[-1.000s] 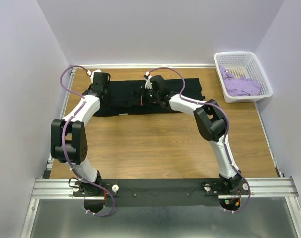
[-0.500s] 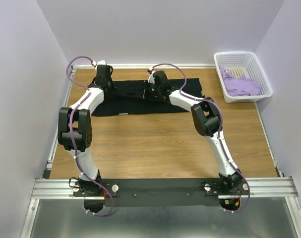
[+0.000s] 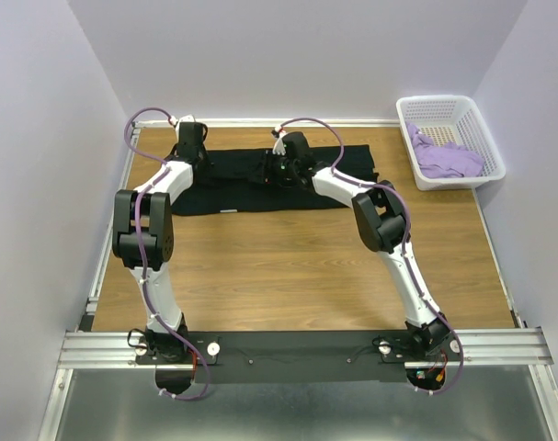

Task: Fold and stack the t-shirts
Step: Fold the tshirt

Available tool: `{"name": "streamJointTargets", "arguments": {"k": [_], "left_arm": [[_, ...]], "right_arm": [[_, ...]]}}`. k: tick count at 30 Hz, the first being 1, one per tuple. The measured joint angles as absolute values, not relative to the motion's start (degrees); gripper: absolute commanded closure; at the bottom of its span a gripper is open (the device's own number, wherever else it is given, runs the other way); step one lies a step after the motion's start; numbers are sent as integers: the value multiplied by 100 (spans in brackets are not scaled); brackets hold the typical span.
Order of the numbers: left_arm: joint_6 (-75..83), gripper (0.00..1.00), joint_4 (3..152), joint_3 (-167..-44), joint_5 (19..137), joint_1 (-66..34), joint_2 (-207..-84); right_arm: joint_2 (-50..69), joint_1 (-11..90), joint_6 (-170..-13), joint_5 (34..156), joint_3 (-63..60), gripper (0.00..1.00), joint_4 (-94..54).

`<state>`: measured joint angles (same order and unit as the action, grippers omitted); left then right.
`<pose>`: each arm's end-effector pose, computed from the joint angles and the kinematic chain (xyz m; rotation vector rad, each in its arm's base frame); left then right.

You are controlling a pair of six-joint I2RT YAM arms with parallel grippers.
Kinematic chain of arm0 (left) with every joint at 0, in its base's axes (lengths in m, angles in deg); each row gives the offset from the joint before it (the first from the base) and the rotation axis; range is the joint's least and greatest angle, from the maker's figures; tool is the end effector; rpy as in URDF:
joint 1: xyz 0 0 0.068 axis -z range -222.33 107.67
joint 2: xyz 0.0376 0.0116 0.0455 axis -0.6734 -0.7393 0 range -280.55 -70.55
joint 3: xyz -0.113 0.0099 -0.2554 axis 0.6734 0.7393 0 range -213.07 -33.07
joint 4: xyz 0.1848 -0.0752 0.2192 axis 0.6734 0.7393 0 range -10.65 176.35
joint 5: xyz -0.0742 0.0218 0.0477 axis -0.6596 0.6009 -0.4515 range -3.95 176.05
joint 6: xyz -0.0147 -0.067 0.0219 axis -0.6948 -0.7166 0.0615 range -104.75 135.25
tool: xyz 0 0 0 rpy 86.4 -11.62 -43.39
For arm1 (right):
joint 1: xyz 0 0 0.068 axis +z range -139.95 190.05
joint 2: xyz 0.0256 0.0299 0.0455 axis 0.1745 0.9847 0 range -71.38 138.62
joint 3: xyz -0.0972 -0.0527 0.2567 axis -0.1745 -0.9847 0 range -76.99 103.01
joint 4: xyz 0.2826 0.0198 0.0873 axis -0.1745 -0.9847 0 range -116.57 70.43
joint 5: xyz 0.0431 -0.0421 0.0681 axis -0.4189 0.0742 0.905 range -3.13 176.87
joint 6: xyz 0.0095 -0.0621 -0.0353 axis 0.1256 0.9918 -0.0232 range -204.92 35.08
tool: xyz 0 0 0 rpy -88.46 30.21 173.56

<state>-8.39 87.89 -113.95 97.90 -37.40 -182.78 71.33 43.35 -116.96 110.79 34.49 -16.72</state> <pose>0.4953 -0.0303 0.1840 -0.4730 2.1992 -0.0332 0.5056 0.3610 0.1216 -0.3024 2.1990 1.1015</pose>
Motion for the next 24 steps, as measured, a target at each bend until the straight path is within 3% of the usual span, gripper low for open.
{"name": "streamJointTargets", "arguments": {"k": [4, 13, 17, 20, 24], "left_arm": [[-806, 100, 8658, -11524, 9773, -3740, -18304], [-635, 100, 8397, -11882, 9672, -3740, -18544], [-596, 88, 8345, -12027, 9670, -3740, -18700], [-585, 71, 8328, -12077, 9672, -3740, -18794], [-598, 37, 8330, -12081, 9692, -3740, -18853]], "right_arm": [[7026, 4335, -11490, 10889, 3314, 32, -1685], [5485, 4326, -10778, 10000, 1825, 21, -1799], [4731, 4324, -10528, 9650, 1060, 20, -1766], [4296, 4322, -10347, 9379, 499, 20, -1771], [3872, 4311, -10194, 8983, -258, 20, -1838]]}}
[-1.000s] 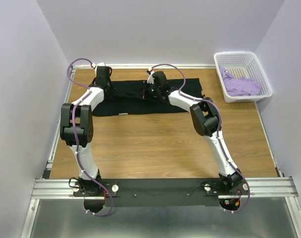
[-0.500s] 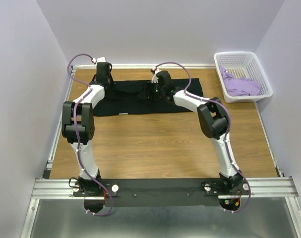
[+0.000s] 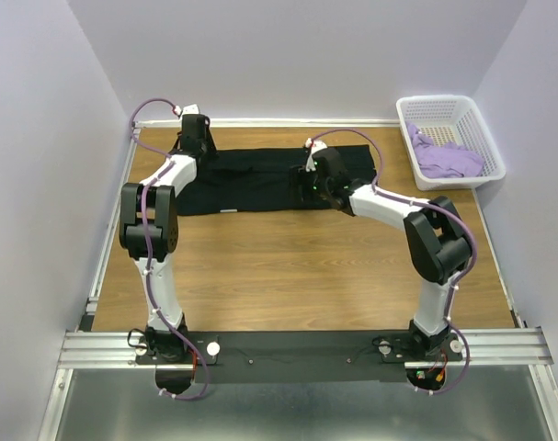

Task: Fold and stack the t-shirts
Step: Fold the tshirt

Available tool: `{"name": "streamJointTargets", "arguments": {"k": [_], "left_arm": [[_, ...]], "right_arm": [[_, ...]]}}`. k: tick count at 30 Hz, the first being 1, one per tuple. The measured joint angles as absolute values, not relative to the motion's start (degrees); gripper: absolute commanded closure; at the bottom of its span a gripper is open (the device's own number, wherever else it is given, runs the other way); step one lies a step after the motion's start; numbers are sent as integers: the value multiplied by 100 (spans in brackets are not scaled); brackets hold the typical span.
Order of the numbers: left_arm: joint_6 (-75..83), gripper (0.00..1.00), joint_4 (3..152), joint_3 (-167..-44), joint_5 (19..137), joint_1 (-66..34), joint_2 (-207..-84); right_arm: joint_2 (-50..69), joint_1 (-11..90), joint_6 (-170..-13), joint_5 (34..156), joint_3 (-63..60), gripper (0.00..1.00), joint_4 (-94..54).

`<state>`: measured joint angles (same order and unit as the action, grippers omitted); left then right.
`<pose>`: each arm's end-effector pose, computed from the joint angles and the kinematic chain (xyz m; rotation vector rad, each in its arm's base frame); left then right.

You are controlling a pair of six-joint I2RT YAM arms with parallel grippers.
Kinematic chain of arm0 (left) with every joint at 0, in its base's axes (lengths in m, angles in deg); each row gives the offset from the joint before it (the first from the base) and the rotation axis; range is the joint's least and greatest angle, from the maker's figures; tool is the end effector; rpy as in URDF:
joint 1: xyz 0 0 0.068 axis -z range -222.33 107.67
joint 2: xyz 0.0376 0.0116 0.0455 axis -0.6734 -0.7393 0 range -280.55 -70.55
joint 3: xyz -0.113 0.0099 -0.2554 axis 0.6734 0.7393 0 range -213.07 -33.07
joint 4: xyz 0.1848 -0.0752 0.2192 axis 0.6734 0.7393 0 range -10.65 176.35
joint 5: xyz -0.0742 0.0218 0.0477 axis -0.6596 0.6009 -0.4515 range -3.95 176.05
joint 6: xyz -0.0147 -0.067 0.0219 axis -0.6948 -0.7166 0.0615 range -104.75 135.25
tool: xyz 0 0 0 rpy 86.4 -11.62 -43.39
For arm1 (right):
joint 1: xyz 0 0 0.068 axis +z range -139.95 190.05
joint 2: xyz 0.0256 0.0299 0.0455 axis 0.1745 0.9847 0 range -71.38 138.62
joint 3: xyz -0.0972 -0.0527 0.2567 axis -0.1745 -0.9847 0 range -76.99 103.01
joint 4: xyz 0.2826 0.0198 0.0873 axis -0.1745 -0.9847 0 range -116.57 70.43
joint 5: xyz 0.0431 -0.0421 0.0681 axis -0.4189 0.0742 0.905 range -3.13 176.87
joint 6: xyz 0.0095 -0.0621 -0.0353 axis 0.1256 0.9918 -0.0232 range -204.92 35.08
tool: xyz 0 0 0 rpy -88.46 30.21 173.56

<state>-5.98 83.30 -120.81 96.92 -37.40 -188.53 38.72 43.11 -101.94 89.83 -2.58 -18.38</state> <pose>0.5295 -0.0343 0.1882 -0.4128 2.1160 -0.0586 0.4066 0.2683 0.1764 -0.3405 2.1996 0.5476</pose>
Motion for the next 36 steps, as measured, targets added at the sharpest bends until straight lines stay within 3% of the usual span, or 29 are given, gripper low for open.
{"name": "streamJointTargets", "arguments": {"k": [3, 8, 11, 15, 17, 23, 36], "left_arm": [[-642, 31, 8319, -12081, 9731, -3762, -18846], [-1007, 32, 8325, -11778, 9736, -4011, -18485], [-1291, 37, 8489, -11257, 9793, -4177, -17843], [-1617, 57, 8625, -10700, 9865, -4247, -17017], [-1744, 60, 8610, -10333, 9869, -4265, -16678], [-1934, 73, 8813, -9784, 9871, -4407, -16831], [-2506, 75, 8983, -8943, 9854, -4783, -17084]], "right_arm": [[3643, 4258, -10150, 8754, -642, 20, -1969], [3260, 3858, -10163, 8610, -1095, 22, -2101], [3048, 3375, -10236, 8607, -1265, 26, -2142], [2994, 2848, -10389, 8614, -1364, 33, -2142], [2996, 2647, -10478, 8621, -1412, 35, -2155], [3068, 2190, -10699, 8824, -1464, 36, -2195], [3188, 1375, -11311, 9320, -2231, 41, -1499]]}}
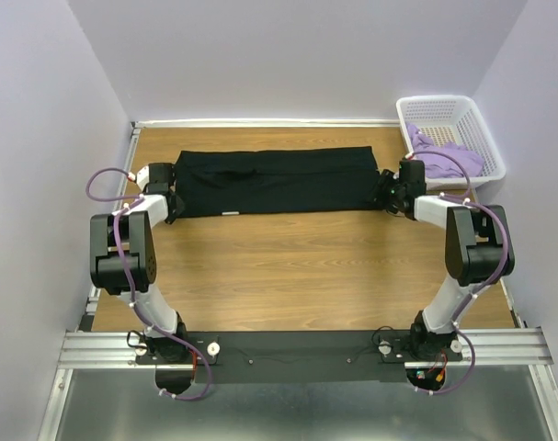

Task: Fold and stack the t-shirts
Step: Fold the tshirt

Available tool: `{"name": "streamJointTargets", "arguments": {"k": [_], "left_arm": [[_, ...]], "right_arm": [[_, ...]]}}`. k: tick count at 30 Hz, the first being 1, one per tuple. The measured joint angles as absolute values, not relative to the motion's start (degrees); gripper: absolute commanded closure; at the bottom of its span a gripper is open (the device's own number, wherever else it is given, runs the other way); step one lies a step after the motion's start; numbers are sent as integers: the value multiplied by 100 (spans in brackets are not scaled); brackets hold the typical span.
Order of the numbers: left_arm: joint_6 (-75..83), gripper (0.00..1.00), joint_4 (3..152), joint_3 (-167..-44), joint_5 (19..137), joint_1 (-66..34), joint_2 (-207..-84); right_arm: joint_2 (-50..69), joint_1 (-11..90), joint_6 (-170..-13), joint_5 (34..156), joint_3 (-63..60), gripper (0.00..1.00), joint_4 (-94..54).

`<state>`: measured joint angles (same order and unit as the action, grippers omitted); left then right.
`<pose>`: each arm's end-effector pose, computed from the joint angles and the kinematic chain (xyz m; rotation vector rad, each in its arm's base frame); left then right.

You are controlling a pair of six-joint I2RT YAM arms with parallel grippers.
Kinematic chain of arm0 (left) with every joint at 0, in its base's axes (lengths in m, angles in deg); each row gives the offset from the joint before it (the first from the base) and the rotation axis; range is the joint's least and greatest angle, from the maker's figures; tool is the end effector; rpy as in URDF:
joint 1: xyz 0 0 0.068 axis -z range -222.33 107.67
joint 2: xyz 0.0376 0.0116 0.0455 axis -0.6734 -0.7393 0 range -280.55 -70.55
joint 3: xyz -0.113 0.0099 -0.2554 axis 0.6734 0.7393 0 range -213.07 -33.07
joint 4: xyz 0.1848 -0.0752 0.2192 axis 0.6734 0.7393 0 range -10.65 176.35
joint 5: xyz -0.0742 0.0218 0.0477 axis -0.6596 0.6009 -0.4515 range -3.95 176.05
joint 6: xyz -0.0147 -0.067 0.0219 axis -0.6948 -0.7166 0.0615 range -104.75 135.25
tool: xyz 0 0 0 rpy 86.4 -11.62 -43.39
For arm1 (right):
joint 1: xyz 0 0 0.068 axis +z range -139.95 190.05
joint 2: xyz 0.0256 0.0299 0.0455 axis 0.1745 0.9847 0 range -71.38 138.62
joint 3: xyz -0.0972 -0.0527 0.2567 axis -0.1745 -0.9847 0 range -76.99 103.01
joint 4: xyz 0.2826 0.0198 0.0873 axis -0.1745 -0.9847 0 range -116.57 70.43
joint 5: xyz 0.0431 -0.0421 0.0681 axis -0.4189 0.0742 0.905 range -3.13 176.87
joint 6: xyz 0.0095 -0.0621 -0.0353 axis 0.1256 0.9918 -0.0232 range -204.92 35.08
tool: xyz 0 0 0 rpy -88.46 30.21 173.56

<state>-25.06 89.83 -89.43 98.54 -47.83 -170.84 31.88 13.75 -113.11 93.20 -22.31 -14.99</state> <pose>0.3870 0.0503 0.1202 -1.0484 2.2564 0.0209 0.4082 0.0329 0.1128 0.4479 2.3259 0.4020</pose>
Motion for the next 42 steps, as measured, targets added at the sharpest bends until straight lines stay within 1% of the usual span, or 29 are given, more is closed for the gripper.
{"name": "streamJointTargets", "arguments": {"k": [8, 13, 14, 15, 18, 20, 22, 23, 26, 28, 31, 32, 34, 37, 42], "left_arm": [[-2825, 75, 8610, -8210, 9699, -4877, -16582], [-3075, 72, 8561, -7139, 9648, -4925, -15537], [-3105, 70, 8616, -6882, 9616, -4936, -15259], [-3149, 64, 8719, -6661, 9568, -4940, -14905], [-3190, 54, 9287, -6248, 9519, -4949, -13834], [-3149, 50, 9523, -6322, 9517, -4949, -13410], [-3013, 46, 9656, -6543, 9517, -4927, -13148], [-2943, 45, 9731, -6757, 9519, -4901, -13047], [-2769, 44, 9764, -7159, 9495, -4754, -12894], [-2725, 38, 9772, -7321, 9412, -4475, -12851], [-2734, 36, 9680, -7393, 9294, -3937, -12916], [-2749, 36, 9606, -7393, 9218, -3690, -13012], [-2788, 36, 9482, -7393, 9063, -3495, -13246], [-2834, 38, 9232, -7393, 8938, -3432, -13784], [-2917, 41, 9075, -7389, 8940, -3432, -14282]], "right_arm": [[2589, 1144, -11748, 9501, -3036, 43, -1338], [1894, 1098, -11842, 9495, -3582, 42, -1797], [1763, 1065, -11840, 9493, -3654, 42, -1932], [1658, 1043, -11833, 9493, -3704, 42, -2046], [1051, 1008, -11733, 9515, -3899, 38, -2730], [714, 1117, -11641, 9521, -3864, 35, -3023], [504, 1616, -11499, 9460, -3628, 33, -3198], [495, 1874, -11435, 9449, -3477, 33, -3231], [749, 2831, -11208, 9464, -2679, 33, -3281], [1134, 3327, -11062, 9530, -2083, 32, -3252], [2032, 4068, -10572, 9525, -1071, 27, -3158], [2231, 4214, -10421, 9517, -898, 25, -3143], [3044, 4765, -9897, 9475, -140, 24, -3106], [3818, 5161, -9318, 9440, 606, 23, -3121], [4915, 5393, -8445, 9423, 1823, 23, -3182]]}}
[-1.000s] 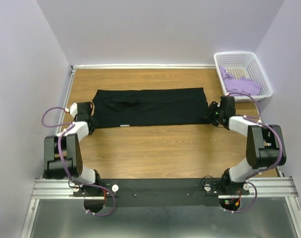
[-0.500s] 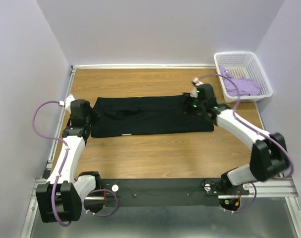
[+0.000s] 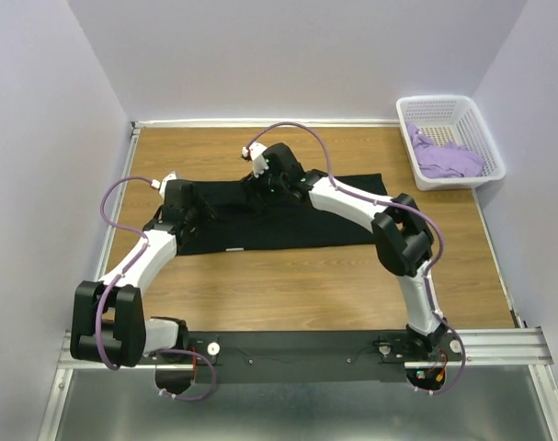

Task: Fold and stack the t-shirts
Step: Fold the tshirt

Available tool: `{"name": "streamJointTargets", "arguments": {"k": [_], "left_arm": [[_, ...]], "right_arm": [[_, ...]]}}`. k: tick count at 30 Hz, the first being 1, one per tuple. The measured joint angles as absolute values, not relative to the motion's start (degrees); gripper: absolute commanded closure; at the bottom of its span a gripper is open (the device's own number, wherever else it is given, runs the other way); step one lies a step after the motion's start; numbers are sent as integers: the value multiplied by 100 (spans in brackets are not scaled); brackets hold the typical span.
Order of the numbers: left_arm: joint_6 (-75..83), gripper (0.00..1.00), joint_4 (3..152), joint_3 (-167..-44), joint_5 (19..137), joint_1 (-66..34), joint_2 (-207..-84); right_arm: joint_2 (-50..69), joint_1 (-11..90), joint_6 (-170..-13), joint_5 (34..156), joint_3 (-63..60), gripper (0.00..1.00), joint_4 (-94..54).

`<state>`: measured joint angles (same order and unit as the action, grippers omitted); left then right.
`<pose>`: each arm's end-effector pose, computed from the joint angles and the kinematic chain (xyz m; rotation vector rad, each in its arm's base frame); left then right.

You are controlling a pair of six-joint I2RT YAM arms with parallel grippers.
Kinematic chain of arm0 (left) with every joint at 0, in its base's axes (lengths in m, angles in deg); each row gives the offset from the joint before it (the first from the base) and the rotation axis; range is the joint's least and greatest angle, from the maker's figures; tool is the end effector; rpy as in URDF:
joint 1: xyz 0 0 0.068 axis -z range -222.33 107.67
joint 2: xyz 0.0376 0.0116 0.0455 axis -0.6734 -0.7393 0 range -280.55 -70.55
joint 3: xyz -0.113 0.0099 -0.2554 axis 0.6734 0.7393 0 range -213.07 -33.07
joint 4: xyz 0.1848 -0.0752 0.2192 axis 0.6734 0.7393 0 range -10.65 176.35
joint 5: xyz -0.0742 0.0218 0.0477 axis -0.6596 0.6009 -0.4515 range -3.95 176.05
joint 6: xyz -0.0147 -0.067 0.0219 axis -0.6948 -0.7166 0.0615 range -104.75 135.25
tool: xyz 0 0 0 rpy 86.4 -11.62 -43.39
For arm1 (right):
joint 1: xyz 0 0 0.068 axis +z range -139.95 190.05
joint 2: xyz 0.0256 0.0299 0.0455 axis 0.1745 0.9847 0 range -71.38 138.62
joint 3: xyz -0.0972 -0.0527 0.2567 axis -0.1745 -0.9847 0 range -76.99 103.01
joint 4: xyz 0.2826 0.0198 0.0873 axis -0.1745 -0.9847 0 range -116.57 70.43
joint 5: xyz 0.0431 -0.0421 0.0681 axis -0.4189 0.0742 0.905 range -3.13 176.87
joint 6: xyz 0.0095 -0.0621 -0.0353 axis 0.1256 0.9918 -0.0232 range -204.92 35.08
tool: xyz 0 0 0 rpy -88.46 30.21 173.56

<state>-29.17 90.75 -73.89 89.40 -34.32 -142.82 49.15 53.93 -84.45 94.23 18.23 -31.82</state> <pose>0.3048 -0.0393 0.1849 -0.7628 2.2228 -0.3914 0.3866 0.3823 0.1993 -0.9263 2.0814 0.5508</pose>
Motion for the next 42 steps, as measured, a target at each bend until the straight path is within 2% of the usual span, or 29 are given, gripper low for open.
{"name": "streamJointTargets", "arguments": {"k": [8, 21, 22, 23, 26, 30, 32, 35, 36, 39, 42], "left_arm": [[-3024, 41, 8865, -7303, 8938, -3454, -14621], [-3020, 42, 8797, -6890, 8785, -3935, -14975], [-3020, 42, 8789, -6868, 8754, -3941, -14991], [-3020, 43, 8756, -6858, 8719, -3961, -14995], [-3018, 43, 8706, -6838, 8641, -3987, -14997], [-3018, 43, 8631, -6803, 8584, -4013, -14995], [-3018, 43, 8570, -6766, 8536, -4037, -14984], [-3020, 43, 8474, -6722, 8468, -4079, -14984], [-3020, 43, 8448, -6705, 8444, -4090, -14980], [-3020, 43, 8371, -6667, 8387, -4118, -14973], [-3022, 43, 8299, -6626, 8341, -4149, -14962]], "right_arm": [[5894, 5550, -7600, 9449, 2975, 28, -3198], [6357, 5611, -7433, 9624, 3299, 40, -3248], [6386, 5611, -7433, 9598, 3338, 42, -3255], [6438, 5611, -7431, 9521, 3393, 52, -3250], [6561, 5598, -7425, 9357, 3506, 71, -3252], [6668, 5517, -7460, 9305, 3589, 73, -3257], [6696, 5469, -7506, 9305, 3631, 81, -3259], [6720, 5377, -7589, 9307, 3727, 86, -3257], [6738, 5344, -7600, 9307, 3786, 93, -3255], [6784, 5283, -7652, 9313, 3915, 98, -3250], [6803, 5240, -7685, 9333, 3989, 100, -3250]]}}
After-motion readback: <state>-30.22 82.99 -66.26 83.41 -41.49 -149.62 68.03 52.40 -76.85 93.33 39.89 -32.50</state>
